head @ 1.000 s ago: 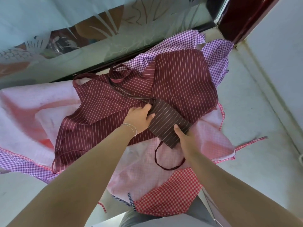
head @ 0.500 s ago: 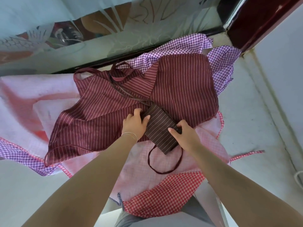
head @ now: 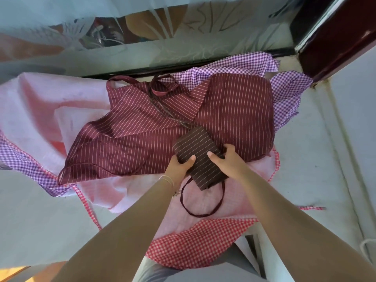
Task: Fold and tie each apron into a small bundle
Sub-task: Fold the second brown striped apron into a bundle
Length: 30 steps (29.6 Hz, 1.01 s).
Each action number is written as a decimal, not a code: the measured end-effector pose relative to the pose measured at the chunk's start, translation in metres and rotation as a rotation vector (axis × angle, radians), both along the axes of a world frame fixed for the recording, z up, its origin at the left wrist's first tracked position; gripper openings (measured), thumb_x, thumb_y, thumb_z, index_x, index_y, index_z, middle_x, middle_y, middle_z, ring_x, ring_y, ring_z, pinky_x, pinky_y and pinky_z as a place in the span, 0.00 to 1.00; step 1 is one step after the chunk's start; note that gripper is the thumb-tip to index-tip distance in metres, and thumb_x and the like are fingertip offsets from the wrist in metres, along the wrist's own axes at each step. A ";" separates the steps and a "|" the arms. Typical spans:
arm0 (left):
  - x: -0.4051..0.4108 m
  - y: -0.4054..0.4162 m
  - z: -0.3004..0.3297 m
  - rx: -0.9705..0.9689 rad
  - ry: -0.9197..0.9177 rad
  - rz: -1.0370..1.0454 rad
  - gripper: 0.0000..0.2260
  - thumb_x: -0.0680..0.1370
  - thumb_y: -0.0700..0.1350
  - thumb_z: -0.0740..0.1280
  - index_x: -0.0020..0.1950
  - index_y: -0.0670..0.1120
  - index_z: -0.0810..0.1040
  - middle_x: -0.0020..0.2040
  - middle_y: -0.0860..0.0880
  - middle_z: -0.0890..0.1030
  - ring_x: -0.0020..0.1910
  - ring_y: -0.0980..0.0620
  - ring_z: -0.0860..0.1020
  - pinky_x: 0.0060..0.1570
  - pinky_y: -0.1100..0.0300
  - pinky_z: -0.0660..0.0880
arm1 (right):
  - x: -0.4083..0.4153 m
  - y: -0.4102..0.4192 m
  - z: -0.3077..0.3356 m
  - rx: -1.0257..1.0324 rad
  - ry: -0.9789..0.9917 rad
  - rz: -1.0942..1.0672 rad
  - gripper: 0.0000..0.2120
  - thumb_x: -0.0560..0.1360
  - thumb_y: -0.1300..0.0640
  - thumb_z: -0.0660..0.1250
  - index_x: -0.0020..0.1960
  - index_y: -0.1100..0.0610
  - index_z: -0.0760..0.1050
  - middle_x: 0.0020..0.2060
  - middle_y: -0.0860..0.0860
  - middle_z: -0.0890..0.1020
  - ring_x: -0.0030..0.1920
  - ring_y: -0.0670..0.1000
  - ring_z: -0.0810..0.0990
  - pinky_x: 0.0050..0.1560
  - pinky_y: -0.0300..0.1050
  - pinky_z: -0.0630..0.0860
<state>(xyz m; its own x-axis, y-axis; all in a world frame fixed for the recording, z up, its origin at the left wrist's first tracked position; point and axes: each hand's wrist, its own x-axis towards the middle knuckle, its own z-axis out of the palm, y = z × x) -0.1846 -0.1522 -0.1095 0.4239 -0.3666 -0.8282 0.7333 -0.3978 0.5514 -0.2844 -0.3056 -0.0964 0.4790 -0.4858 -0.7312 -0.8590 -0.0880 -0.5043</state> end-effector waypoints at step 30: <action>-0.001 0.086 -0.018 0.130 -1.163 -1.008 0.26 0.77 0.39 0.65 0.74 0.52 0.65 0.73 0.56 0.67 0.71 0.55 0.66 0.71 0.58 0.61 | -0.016 0.023 -0.015 -0.281 -0.277 1.015 0.41 0.75 0.72 0.59 0.78 0.45 0.46 0.75 0.39 0.48 0.74 0.38 0.48 0.69 0.39 0.65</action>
